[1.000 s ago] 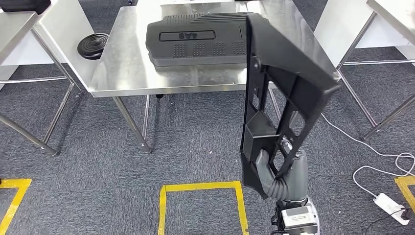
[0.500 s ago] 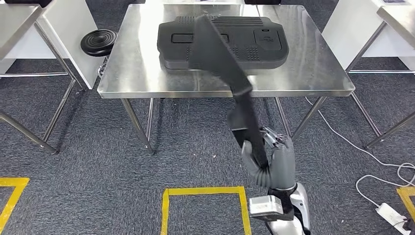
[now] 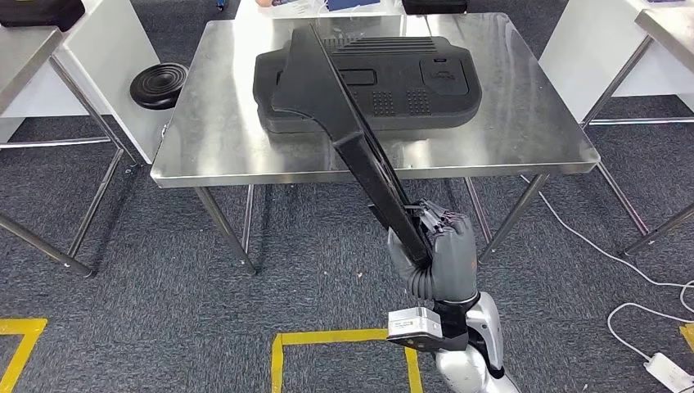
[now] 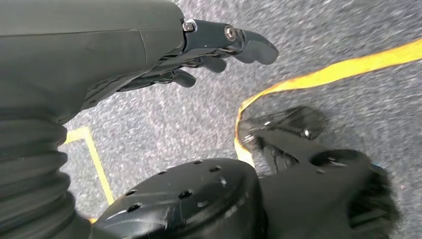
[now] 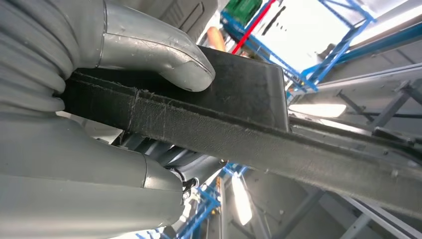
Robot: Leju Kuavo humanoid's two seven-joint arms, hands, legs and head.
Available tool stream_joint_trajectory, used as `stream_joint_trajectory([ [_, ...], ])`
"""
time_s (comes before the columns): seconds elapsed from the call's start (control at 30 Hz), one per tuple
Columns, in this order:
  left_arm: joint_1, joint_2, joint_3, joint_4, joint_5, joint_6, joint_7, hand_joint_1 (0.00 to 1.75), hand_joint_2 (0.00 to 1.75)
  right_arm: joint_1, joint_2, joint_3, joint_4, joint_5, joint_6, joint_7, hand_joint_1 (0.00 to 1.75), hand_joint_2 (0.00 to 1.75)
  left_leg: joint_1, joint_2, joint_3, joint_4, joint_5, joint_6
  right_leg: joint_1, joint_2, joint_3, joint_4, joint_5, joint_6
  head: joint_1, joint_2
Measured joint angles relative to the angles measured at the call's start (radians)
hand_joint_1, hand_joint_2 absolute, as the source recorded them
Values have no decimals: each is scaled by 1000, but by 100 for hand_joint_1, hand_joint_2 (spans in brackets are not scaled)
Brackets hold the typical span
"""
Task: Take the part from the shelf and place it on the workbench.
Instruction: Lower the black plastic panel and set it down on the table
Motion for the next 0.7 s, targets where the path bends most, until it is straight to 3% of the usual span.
stream_joint_trajectory([
  [0.03, 1, 0, 0, 1, -2, -1, 0, 0, 175, -1, 0, 1, 3, 17, -6, 7, 175, 175, 1, 2, 23, -56, 32, -4, 1, 1, 11, 0, -11, 8, -2, 0],
  [0.07, 1, 0, 0, 2, -5, -2, 0, 0, 175, -3, 0, 1, 5, 40, -13, 17, 175, 175, 0, 3, 43, -99, 44, -1, 3, 1, 17, 1, -19, 15, -5, 0],
  [0.2, 0, 1, 0, 2, -15, -3, 3, 0, 175, -3, -1, 6, 15, 181, -37, 71, 175, 175, -5, -2, 62, -136, 20, 31, 8, 1, 19, 6, -23, 34, -5, 0],
  [0.27, 3, 1, 1, 1, -22, -3, 5, 0, 175, -5, -4, 6, 24, 280, -48, 111, 175, 175, -5, -5, 74, -144, 15, 46, 8, 0, -29, 79, -32, 35, -4, 0],
  [0.37, 4, 1, 3, 1, -32, -3, 8, 0, 175, -10, -19, 6, 48, 452, -44, 195, 175, 175, -10, -7, 91, -147, -1, 64, 12, 0, -168, 266, -76, 26, -2, 0],
  [0.4, 4, 1, 4, 1, -35, -3, 9, 0, 175, -12, -27, 6, 59, 499, -34, 222, 175, 175, -12, -9, 100, -147, -8, 68, 13, 0, -199, 289, -79, 26, -2, 0],
  [0.43, 5, 1, 4, 1, -38, -4, 9, 0, 175, -15, -36, 5, 71, 537, -21, 247, 175, 175, -14, -12, 110, -147, -16, 69, 14, 0, -212, 279, -65, 30, -2, 0],
  [0.47, 5, 1, 5, 1, -40, -4, 9, 0, 175, -20, -46, 5, 82, 571, -6, 269, 175, 175, -15, -15, 123, -147, -24, 68, 15, 0, -208, 233, -30, 37, -2, 0],
  [0.5, 5, 1, 5, 1, -42, -4, 10, 0, 175, -28, -55, 4, 93, 598, 8, 287, 175, 175, -15, -17, 135, -148, -33, 67, 17, -1, -194, 167, 17, 45, -2, 0],
  [0.53, 4, 1, 5, 1, -44, -4, 10, 0, 175, -38, -64, 4, 103, 621, 20, 301, 175, 175, -17, -17, 146, -146, -44, 64, 19, -2, -179, 102, 55, 45, -2, 0],
  [0.6, 2, 0, 6, 1, -47, -5, 11, 0, 175, -53, -77, 4, 119, 648, 35, 318, 175, 175, -21, -18, 161, -149, -58, 55, 27, -4, -154, 26, 92, 30, -2, 0],
  [0.7, -1, 0, 6, -1, -49, -5, 12, 0, 175, -61, -87, 4, 132, 665, 44, 329, 175, 175, -23, -14, 176, -146, -65, 39, 22, -1, -128, 10, 91, 1, -1, 0],
])
